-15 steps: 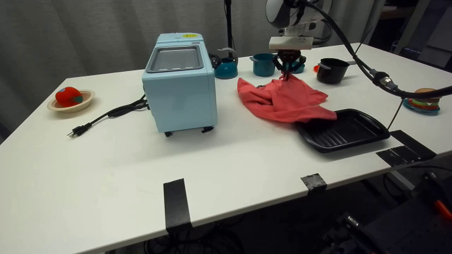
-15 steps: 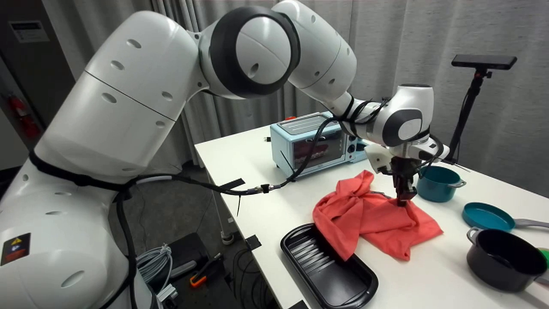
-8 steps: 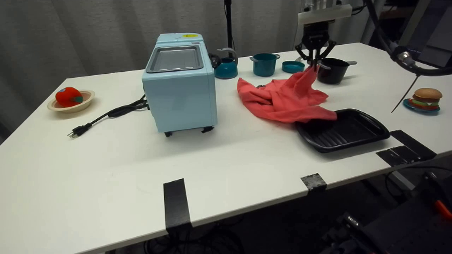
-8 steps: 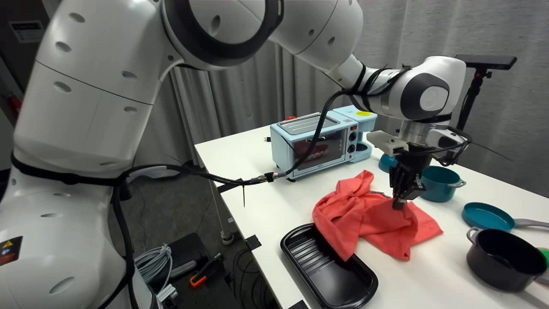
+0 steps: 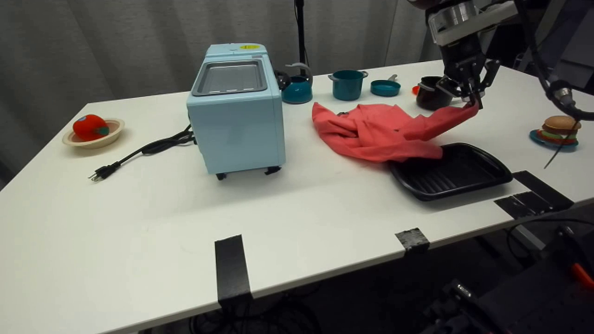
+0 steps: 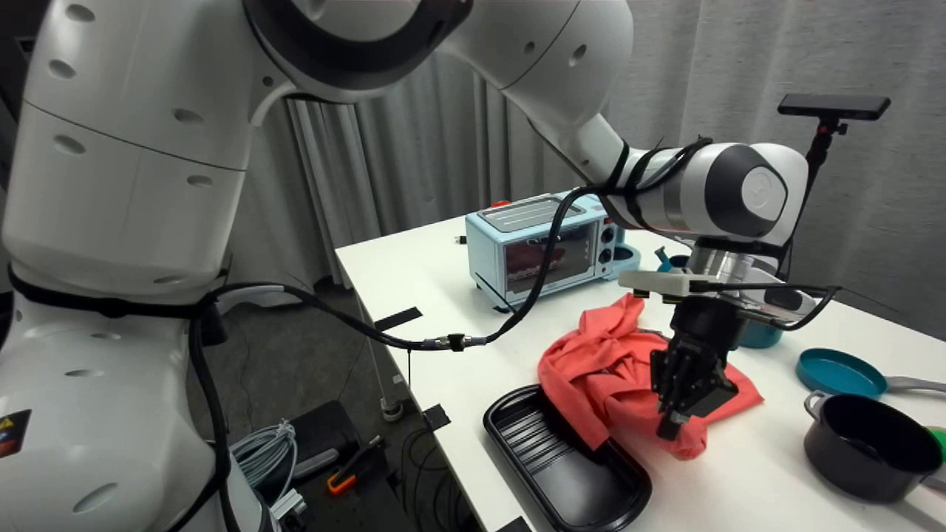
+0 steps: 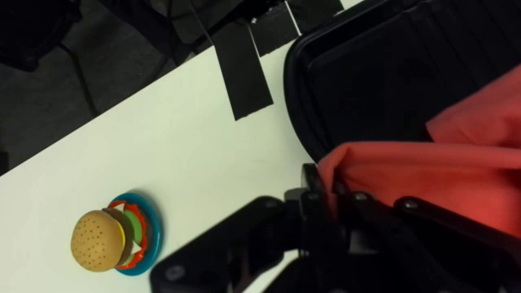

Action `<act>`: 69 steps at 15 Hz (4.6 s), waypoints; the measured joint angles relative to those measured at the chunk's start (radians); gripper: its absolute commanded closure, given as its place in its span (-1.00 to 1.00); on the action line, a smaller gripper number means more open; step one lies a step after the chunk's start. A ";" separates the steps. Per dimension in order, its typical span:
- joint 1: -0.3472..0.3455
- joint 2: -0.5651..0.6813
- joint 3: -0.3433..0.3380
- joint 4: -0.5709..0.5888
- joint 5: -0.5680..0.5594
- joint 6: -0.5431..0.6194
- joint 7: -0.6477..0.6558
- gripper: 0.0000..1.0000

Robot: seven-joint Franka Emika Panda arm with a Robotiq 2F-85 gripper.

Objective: Unfold the peach cloth on the table.

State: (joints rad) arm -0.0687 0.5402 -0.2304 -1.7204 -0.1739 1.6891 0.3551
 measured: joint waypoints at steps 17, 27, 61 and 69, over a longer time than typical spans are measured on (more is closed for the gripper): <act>0.041 -0.168 0.003 -0.256 -0.310 0.335 0.246 -1.00; 0.039 -0.347 0.091 -0.423 -0.069 0.551 0.022 -1.00; 0.009 -0.142 0.234 -0.419 -0.039 0.499 -1.227 0.17; 0.001 -0.121 0.235 -0.376 -0.035 0.411 -1.264 1.00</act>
State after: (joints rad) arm -0.0679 0.4191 0.0049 -2.0960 -0.2087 2.0997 -0.9089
